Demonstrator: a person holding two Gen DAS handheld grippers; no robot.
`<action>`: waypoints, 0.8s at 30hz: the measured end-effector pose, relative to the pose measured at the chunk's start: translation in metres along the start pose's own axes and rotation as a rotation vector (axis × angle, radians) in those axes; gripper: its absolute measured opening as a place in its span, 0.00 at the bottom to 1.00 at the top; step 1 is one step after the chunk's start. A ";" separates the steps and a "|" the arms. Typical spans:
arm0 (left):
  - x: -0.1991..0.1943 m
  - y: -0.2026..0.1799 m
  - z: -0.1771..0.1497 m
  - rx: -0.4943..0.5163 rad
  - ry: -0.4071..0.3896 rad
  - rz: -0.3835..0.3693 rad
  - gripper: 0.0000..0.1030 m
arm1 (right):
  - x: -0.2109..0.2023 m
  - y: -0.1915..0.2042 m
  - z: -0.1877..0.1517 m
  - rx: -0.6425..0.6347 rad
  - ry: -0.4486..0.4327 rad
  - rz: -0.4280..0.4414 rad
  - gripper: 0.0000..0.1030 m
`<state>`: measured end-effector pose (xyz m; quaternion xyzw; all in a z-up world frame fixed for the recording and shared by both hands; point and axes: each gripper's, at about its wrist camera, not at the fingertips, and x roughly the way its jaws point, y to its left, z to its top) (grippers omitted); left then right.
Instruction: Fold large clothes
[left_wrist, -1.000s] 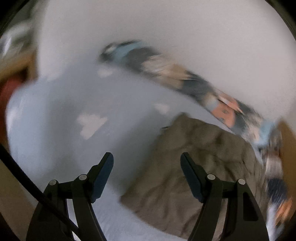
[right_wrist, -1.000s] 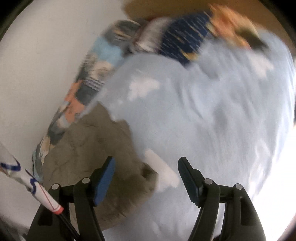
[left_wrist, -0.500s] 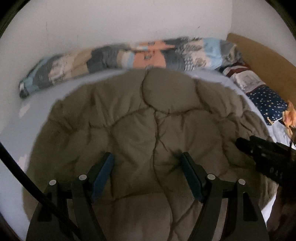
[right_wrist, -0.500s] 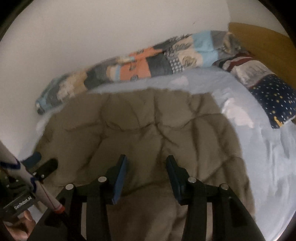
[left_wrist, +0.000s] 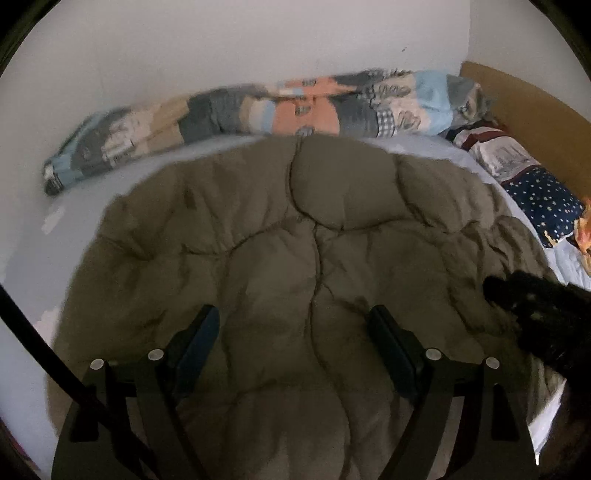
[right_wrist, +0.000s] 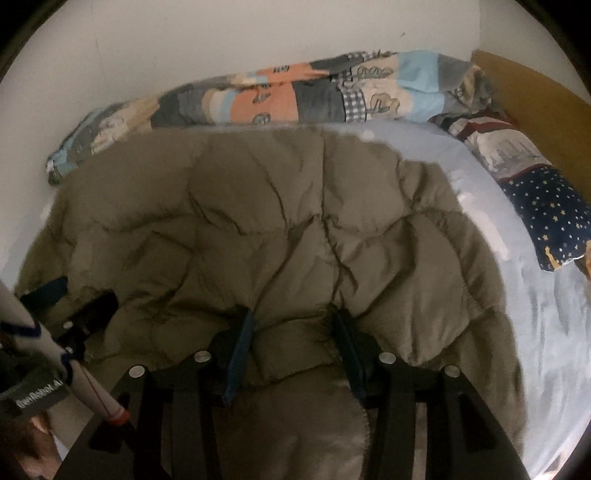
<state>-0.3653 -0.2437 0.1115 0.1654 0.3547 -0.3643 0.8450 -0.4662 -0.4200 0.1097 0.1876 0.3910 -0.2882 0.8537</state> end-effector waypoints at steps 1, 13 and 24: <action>-0.010 0.001 -0.002 0.009 -0.017 0.013 0.80 | -0.010 -0.003 0.000 0.020 -0.022 0.012 0.49; -0.032 0.034 -0.054 -0.061 0.127 0.027 0.80 | -0.067 0.007 -0.053 0.035 0.011 0.036 0.51; -0.012 0.022 -0.063 -0.042 0.133 0.104 0.83 | -0.023 0.021 -0.060 -0.014 0.110 -0.057 0.58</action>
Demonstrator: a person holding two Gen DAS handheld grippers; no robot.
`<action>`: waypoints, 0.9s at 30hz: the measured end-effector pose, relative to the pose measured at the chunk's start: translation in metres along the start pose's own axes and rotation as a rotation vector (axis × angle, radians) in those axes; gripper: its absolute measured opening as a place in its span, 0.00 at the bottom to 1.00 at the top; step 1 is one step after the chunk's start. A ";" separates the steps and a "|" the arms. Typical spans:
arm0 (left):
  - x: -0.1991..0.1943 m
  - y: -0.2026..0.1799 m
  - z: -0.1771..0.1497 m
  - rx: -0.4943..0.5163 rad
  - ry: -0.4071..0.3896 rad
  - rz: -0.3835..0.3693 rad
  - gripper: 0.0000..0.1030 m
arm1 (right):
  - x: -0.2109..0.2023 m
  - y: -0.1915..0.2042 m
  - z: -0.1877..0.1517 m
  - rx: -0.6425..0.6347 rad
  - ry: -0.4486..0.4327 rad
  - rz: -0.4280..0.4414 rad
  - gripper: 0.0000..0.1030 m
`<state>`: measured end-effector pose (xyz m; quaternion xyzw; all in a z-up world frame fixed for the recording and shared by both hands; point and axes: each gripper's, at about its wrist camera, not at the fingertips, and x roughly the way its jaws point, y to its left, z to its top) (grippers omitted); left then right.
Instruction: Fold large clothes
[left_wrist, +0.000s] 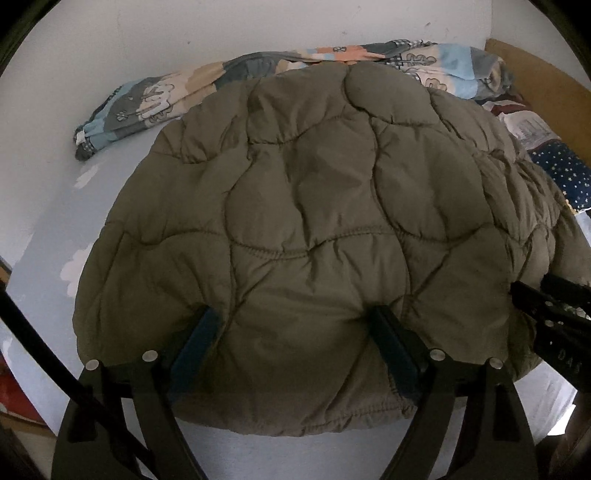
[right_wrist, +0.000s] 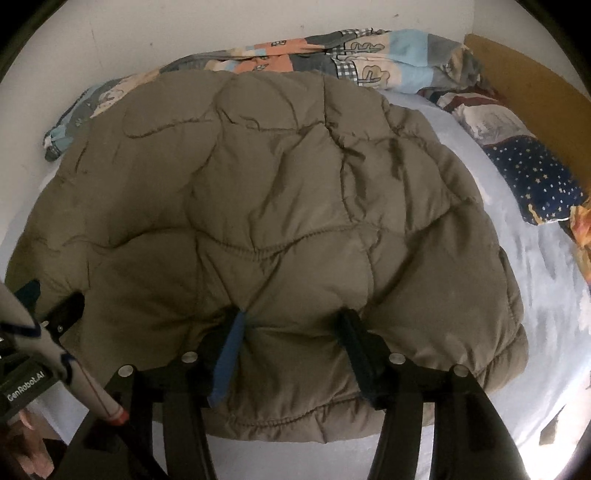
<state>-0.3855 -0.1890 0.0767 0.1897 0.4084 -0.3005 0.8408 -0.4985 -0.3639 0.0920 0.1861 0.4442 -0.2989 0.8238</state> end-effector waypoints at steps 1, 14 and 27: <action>-0.001 -0.001 -0.001 -0.003 -0.003 -0.001 0.83 | 0.000 0.001 -0.001 -0.007 -0.003 -0.007 0.58; -0.023 0.011 -0.018 -0.045 -0.005 -0.026 0.83 | -0.042 -0.004 -0.023 0.019 -0.095 0.026 0.58; -0.069 0.016 -0.031 -0.041 -0.110 0.000 0.83 | -0.032 -0.008 -0.034 0.040 -0.046 0.014 0.61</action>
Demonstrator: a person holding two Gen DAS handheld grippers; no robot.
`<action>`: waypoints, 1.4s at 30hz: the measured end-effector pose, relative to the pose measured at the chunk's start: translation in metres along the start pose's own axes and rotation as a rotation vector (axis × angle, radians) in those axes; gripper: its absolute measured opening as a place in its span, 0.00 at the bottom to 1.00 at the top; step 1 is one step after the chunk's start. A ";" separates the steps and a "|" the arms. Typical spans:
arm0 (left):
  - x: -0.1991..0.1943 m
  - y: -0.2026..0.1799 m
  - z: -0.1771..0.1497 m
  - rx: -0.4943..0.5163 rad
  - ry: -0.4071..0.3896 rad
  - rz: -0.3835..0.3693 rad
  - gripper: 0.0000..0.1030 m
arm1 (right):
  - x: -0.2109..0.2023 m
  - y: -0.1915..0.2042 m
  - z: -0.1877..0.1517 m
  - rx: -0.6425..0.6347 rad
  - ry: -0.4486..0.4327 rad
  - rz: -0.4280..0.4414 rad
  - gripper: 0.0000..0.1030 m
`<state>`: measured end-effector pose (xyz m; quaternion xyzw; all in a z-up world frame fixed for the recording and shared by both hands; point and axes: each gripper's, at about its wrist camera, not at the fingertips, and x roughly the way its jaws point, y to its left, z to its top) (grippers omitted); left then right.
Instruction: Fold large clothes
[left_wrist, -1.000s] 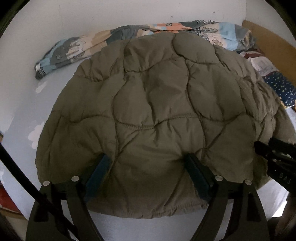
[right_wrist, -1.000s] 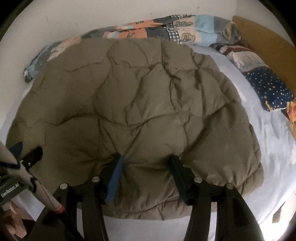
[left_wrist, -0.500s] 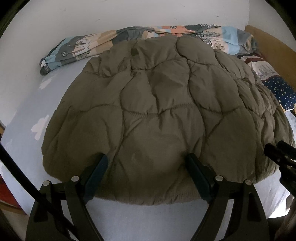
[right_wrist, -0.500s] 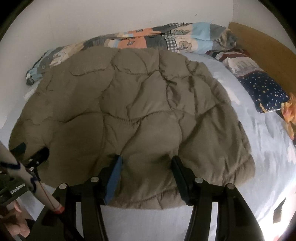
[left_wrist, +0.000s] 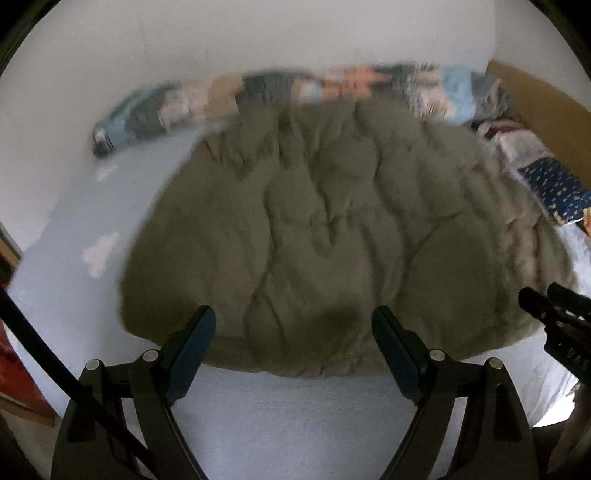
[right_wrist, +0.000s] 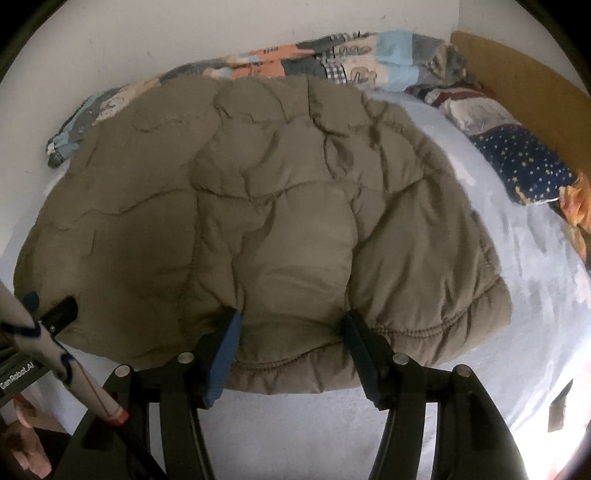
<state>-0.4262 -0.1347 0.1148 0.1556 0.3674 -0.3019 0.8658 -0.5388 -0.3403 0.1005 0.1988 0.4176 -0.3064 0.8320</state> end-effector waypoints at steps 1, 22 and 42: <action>-0.012 0.000 -0.001 0.002 -0.030 0.002 0.83 | -0.012 0.001 -0.001 -0.006 -0.028 0.002 0.61; -0.186 0.009 -0.033 0.034 -0.349 0.126 0.96 | -0.215 0.021 -0.069 -0.084 -0.497 -0.021 0.91; -0.183 0.008 -0.038 0.027 -0.312 0.176 0.96 | -0.230 0.037 -0.079 -0.105 -0.504 0.012 0.91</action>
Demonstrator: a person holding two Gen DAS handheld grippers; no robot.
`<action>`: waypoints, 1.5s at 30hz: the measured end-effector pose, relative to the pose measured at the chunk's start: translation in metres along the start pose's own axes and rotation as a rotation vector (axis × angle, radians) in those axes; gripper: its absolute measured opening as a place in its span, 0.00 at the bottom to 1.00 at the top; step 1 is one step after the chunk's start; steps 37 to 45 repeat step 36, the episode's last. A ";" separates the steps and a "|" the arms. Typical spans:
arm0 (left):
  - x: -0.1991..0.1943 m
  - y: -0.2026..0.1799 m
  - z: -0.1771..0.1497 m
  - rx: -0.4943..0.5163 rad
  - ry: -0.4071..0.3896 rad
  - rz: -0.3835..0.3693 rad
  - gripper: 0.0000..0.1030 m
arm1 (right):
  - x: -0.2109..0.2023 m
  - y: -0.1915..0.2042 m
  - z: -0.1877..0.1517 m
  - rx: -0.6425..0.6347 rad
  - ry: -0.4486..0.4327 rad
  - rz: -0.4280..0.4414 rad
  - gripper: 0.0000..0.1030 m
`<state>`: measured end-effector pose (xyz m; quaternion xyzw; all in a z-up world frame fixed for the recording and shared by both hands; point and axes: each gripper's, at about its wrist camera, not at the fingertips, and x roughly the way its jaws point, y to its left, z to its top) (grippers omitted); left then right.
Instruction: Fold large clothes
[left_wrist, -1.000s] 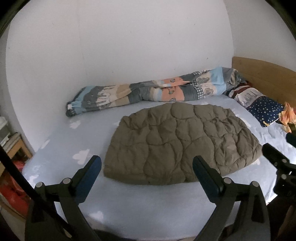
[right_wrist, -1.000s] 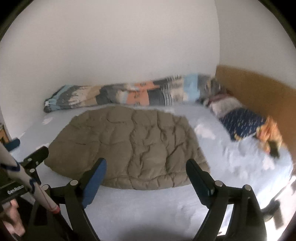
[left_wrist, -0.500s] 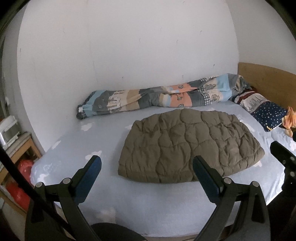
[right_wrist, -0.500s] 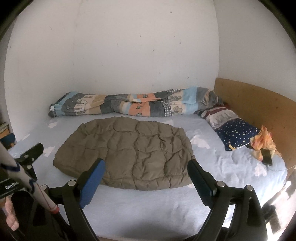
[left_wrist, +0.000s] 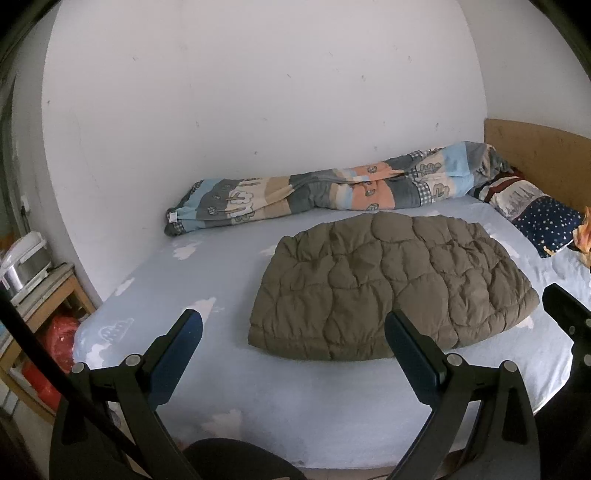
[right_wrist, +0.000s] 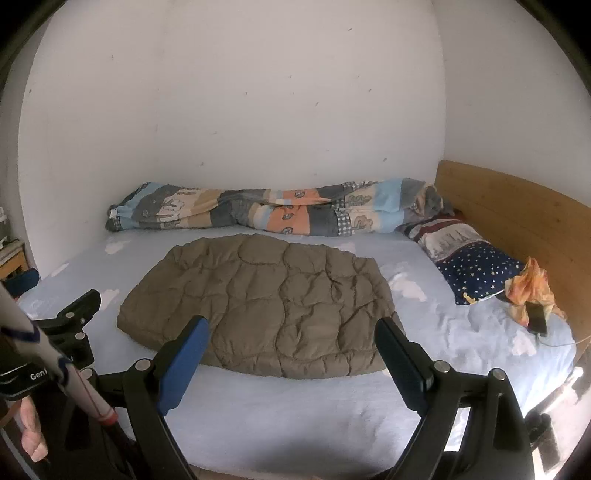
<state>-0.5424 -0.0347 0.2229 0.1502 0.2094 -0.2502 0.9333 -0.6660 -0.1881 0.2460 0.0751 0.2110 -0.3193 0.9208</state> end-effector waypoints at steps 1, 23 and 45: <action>0.000 0.000 0.000 0.002 0.002 0.000 0.96 | 0.000 0.001 -0.001 -0.001 0.003 0.002 0.91; 0.004 0.005 -0.003 -0.011 0.040 0.012 0.96 | 0.005 0.000 -0.003 -0.009 0.016 0.016 0.91; 0.014 0.019 -0.002 -0.076 0.031 -0.008 0.96 | 0.015 -0.002 -0.002 0.010 0.041 0.027 0.91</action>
